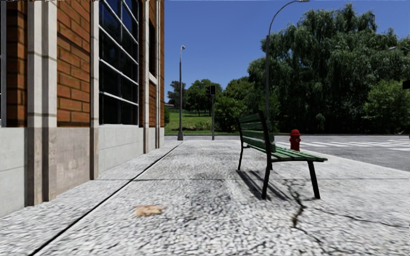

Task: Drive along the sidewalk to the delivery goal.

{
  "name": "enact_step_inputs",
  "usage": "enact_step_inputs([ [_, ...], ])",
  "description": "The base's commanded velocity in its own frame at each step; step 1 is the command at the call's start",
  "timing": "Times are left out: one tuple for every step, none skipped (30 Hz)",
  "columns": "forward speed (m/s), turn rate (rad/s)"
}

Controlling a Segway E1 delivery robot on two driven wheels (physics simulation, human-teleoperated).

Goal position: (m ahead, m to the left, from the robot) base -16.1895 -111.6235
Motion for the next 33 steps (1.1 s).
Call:
enact_step_inputs([
  [2.00, 0.00],
  [2.00, 0.00],
  [2.00, 0.00],
  [2.00, 0.00],
  [2.00, 0.00],
  [2.00, 0.00],
  [2.00, 0.00],
  [2.00, 0.00],
  [2.00, 0.00],
  [2.00, 0.00],
  [2.00, 0.00],
  [2.00, 0.00],
  [2.00, 0.00],
  [2.00, 0.00],
  [2.00, 0.00],
  [2.00, 0.00],
  [2.00, 0.00],
  [2.00, 0.00],
  [2.00, 0.00],
  [2.00, 0.00],
  [2.00, 0.00],
  [2.00, 0.00],
  [2.00, 0.00],
  [2.00, 0.00],
  [2.00, 0.00],
  [2.00, 0.00],
  [2.00, 0.00],
  [2.00, 0.00],
  [2.00, 0.00],
  [2.00, 0.00],
  [2.00, 0.00],
  [2.00, 0.00],
  [2.00, 0.00],
])
